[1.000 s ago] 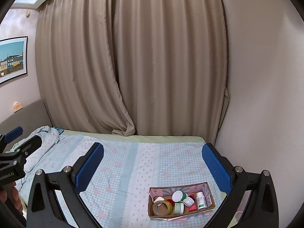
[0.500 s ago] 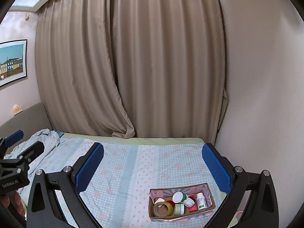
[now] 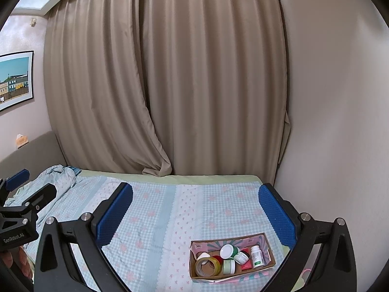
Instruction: Organize rigid objects
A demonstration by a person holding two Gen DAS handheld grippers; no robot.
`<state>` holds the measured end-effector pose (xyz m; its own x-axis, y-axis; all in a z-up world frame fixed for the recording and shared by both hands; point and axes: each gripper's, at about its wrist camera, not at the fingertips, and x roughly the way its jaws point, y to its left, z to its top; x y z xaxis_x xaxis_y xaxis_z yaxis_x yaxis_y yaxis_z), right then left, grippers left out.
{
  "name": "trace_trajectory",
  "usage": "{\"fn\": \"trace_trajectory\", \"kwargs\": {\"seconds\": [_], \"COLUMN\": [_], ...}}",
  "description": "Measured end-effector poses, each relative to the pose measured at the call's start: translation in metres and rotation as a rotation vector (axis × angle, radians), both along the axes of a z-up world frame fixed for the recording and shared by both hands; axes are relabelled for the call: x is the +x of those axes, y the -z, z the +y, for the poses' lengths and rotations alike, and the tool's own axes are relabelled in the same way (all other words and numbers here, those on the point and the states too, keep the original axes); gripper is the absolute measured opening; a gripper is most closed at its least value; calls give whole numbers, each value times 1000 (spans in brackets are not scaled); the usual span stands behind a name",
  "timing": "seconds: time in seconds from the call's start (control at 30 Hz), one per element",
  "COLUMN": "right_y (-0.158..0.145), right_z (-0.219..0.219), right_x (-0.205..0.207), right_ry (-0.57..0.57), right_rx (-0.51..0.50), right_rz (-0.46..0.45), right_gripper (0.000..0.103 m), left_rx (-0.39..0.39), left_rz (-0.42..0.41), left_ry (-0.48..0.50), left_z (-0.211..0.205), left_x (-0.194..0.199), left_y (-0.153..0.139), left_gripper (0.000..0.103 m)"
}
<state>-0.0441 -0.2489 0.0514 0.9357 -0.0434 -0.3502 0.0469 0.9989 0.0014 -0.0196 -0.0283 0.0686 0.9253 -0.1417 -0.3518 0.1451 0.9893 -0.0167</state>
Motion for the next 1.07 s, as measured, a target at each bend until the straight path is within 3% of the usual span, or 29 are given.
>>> {"fn": "trace_trajectory", "kwargs": {"seconds": [0.53,0.8,1.07], "right_y": [-1,0,2], "right_z": [-2,-5,-8], "right_x": [-4,-7,-6], "right_ry": [8,23,30], "right_rx": [3,-11,-11], "right_rz": [3,4,20], "right_gripper": [103,103,103], "left_rx": [8,36,-7], "left_rz": [-4,-19,-18], "left_ry": [-1,-69,-54], "left_z": [-7,-8,0], "left_x": [-3,-1,2], "left_y": [0,1,5], "left_gripper": [103,103,103]}}
